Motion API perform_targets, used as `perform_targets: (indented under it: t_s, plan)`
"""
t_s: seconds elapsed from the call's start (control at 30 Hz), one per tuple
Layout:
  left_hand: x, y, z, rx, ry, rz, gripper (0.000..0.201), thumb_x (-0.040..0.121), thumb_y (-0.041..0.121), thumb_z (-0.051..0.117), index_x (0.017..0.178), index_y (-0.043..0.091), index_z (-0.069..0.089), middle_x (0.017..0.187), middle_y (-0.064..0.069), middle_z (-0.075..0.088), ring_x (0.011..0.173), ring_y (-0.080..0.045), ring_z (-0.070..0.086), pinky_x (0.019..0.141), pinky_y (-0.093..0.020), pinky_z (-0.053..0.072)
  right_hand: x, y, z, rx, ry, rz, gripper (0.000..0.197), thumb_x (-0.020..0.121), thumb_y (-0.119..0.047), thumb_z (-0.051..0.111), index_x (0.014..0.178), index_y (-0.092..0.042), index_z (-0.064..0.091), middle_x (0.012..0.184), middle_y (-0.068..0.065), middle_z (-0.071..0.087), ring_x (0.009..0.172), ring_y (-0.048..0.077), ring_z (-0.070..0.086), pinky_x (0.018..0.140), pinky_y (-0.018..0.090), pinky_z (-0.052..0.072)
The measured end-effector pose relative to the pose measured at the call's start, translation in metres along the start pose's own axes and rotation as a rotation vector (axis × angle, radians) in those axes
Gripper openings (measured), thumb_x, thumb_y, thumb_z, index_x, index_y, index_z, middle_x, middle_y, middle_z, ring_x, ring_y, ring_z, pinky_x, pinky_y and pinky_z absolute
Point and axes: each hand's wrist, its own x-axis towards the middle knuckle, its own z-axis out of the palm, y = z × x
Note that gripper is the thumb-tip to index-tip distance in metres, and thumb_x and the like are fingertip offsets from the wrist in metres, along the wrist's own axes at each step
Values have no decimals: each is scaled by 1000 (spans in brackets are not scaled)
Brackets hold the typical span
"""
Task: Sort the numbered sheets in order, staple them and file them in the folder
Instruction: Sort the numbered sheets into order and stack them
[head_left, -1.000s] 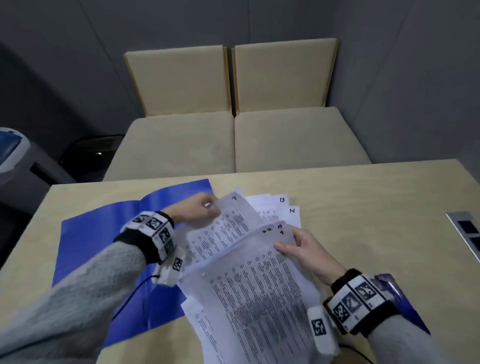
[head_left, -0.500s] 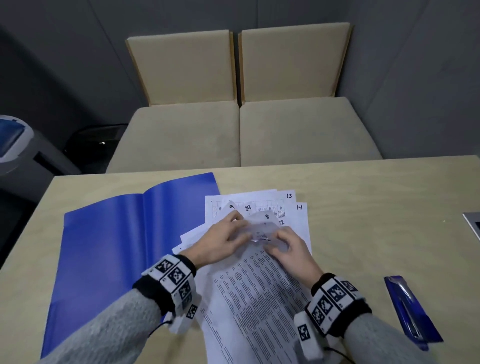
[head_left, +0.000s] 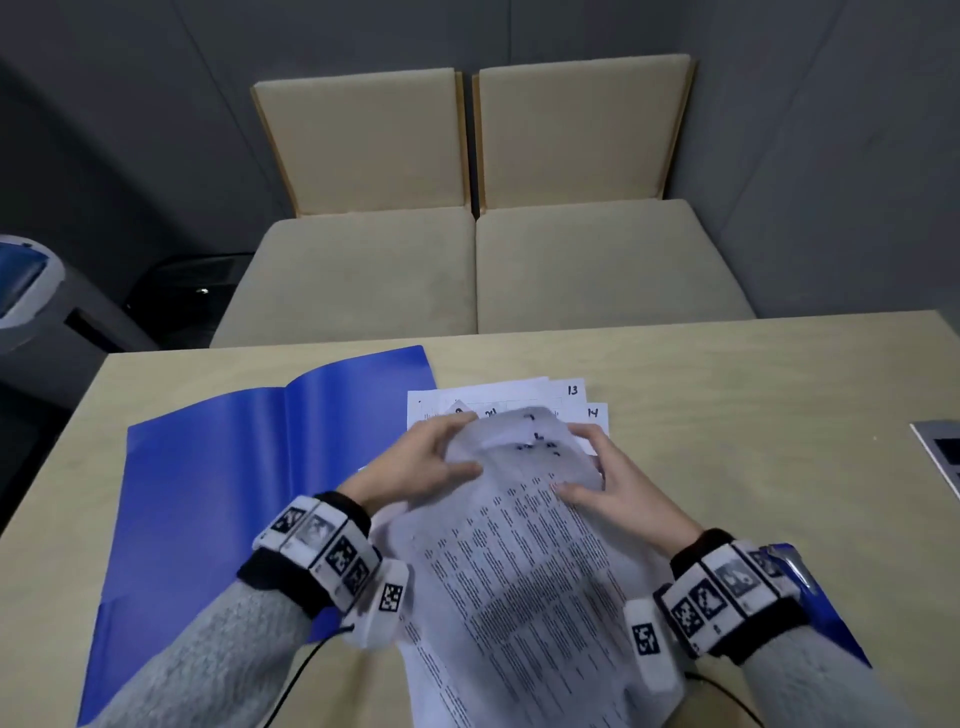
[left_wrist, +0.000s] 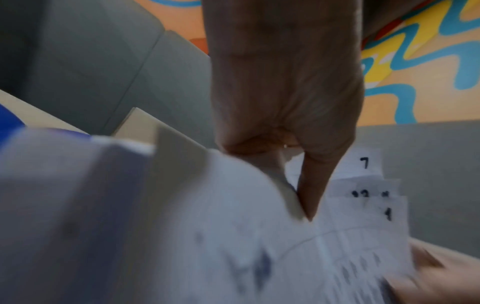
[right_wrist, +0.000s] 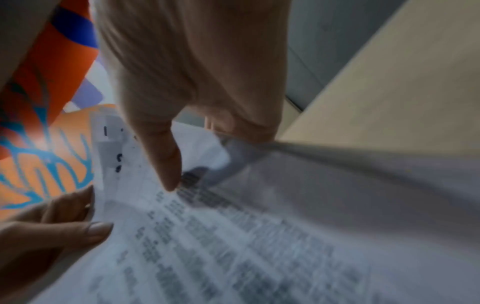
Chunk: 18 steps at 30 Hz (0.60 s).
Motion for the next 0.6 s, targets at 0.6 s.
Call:
perform_targets:
  t_s: [0.6]
  plan:
    - [41,-68,28,372,118,-271,17,93,30,52,100,16,59,88,-1,65,80,-18,59,74,-32,45,-2,87,25,43,3,219,38,60,-9,68,99,-12,68,97,8,74,91,21,70,89,45,54]
